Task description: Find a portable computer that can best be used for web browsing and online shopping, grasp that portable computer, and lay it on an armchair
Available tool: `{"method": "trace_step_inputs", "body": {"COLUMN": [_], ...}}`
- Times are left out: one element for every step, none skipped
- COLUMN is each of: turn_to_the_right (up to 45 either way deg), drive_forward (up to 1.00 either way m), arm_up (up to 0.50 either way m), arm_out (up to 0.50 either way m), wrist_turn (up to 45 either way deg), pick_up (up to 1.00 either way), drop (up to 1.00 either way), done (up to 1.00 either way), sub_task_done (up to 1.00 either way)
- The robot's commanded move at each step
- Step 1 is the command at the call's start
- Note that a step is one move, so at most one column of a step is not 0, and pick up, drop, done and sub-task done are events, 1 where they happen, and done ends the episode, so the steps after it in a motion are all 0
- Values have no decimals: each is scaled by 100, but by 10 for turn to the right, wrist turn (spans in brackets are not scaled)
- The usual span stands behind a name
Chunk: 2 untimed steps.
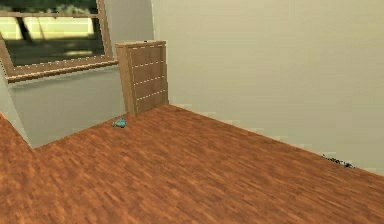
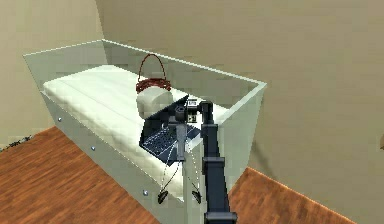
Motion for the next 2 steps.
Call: {"method": "trace_step_inputs", "body": {"turn_to_the_right": [0,0], "drive_forward": [0,0], "arm_up": [0,0], "arm_out": [0,0], "wrist_turn": [450,450], "pick_up": [0,0], "drop": [0,0], "done": [0,0], "sub_task_done": [0,0]}}
